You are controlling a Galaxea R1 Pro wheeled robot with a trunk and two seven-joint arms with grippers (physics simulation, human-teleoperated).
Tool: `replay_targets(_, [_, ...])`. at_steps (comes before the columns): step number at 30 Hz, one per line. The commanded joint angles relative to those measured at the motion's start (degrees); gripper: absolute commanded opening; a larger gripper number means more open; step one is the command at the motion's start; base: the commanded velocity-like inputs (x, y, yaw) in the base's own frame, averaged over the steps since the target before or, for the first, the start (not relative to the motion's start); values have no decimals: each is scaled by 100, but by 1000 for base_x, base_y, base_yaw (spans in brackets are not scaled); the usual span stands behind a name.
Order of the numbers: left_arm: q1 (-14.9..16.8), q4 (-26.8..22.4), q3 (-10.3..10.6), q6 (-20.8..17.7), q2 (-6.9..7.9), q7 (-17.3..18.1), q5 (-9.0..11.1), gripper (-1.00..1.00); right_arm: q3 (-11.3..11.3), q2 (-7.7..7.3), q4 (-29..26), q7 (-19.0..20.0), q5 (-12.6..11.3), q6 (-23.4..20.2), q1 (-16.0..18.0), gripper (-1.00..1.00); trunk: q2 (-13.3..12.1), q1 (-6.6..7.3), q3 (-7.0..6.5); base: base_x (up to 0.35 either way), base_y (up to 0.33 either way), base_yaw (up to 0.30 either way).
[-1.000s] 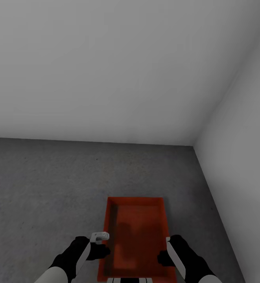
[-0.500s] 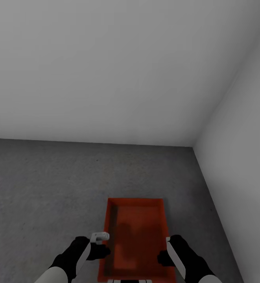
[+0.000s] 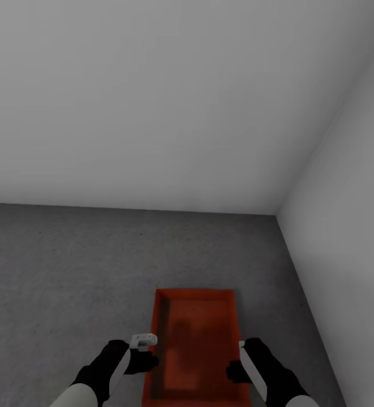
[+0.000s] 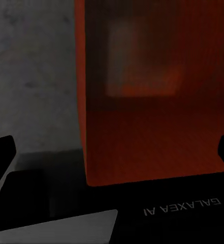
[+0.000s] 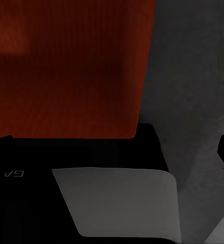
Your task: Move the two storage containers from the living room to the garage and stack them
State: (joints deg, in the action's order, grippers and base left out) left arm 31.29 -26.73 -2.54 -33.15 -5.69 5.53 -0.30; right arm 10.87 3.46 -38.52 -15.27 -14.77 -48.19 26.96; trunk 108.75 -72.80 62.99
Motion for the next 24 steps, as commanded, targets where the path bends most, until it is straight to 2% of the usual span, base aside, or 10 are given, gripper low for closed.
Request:
replay_targets(1, [0, -11, -27, -34, -3, 19, -6, 100, 21, -3, -6, -54, -61, -16, 2, 100, -40, 23, -23, 0, 0, 0])
replay_targets(24, [0, -9, -27, -34, -3, 19, -5, 100, 21, -3, -6, -55, -61, -15, 2, 100, -962, 528, -641, 0, 0, 0])
